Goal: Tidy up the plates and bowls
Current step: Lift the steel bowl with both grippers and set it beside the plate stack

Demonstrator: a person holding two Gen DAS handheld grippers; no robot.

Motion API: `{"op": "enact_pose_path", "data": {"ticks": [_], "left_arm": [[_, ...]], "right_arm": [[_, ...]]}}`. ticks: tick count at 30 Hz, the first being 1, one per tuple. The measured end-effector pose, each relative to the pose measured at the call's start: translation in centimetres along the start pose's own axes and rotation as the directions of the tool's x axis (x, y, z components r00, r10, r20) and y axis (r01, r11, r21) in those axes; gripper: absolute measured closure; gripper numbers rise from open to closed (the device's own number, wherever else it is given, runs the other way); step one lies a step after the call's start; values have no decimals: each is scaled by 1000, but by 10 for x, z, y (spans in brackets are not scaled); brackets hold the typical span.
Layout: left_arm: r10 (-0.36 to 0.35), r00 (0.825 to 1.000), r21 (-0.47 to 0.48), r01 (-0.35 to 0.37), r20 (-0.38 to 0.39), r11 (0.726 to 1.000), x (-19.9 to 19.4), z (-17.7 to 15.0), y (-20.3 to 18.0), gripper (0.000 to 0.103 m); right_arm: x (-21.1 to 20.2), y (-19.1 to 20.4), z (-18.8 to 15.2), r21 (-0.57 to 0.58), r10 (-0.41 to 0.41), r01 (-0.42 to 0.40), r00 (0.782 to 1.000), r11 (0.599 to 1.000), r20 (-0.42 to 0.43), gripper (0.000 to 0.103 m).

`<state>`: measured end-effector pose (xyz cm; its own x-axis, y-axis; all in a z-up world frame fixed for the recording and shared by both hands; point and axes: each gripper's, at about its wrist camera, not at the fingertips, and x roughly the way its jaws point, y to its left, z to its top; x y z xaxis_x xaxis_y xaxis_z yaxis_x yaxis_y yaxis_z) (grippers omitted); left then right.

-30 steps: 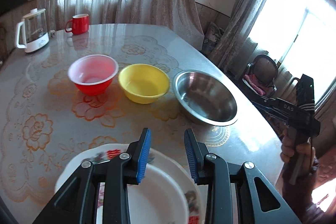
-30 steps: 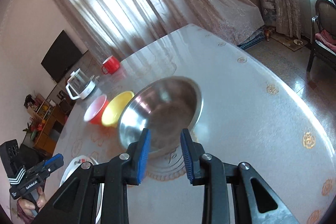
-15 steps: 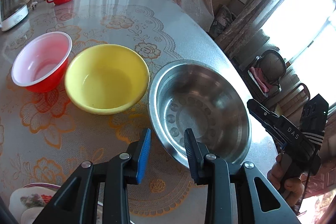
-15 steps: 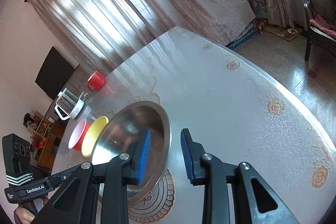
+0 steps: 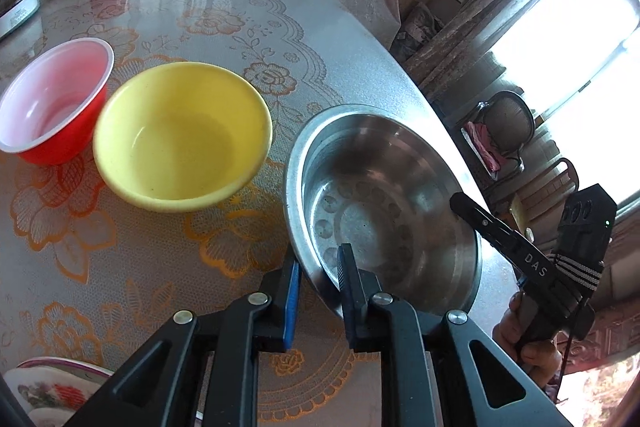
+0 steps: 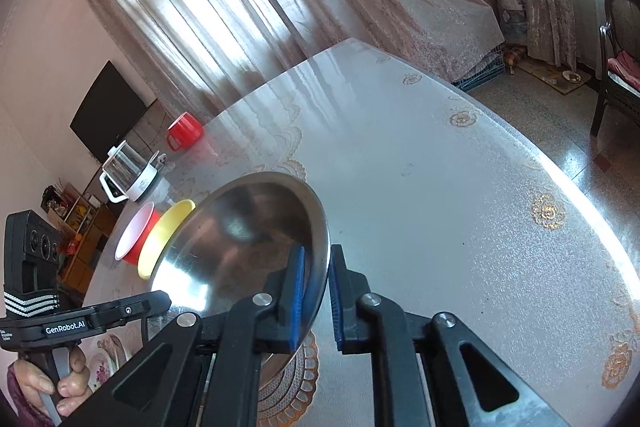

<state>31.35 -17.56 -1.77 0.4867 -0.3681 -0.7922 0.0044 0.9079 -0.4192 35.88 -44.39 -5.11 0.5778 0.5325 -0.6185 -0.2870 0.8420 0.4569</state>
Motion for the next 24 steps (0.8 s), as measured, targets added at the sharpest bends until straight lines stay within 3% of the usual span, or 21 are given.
{"op": "enact_pose_path", "data": {"ticks": [4, 10, 13, 17, 20, 22, 24], "left_arm": [[-15, 1000, 32, 16, -21, 999, -3, -3, -4, 77], [-31, 993, 107, 44, -114, 993, 6, 4, -5, 78], [-41, 984, 68, 54, -176, 996, 9, 10, -5, 78], [-65, 976, -34, 59, -206, 998, 13, 16, 8, 77], [-75, 977, -60, 64, -201, 996, 17, 15, 14, 74], [-54, 983, -16, 52, -174, 999, 11, 18, 9, 83], [-21, 993, 37, 25, -116, 999, 4, 21, 4, 84]], "right_arm": [[-2, 1, 0, -10, -6, 6, 1000, 1000, 9, 89], [4, 5, -6, -26, 12, -13, 1000, 1000, -28, 88], [9, 3, -10, 15, 35, -34, 999, 999, -42, 85], [17, -6, -16, 147, 78, -55, 985, 988, -157, 76], [14, -5, -18, 184, 68, -34, 982, 982, -178, 72], [6, -2, -16, 164, 48, -27, 991, 986, -127, 72], [-2, -1, -14, 164, 36, -20, 995, 986, -94, 72]]}}
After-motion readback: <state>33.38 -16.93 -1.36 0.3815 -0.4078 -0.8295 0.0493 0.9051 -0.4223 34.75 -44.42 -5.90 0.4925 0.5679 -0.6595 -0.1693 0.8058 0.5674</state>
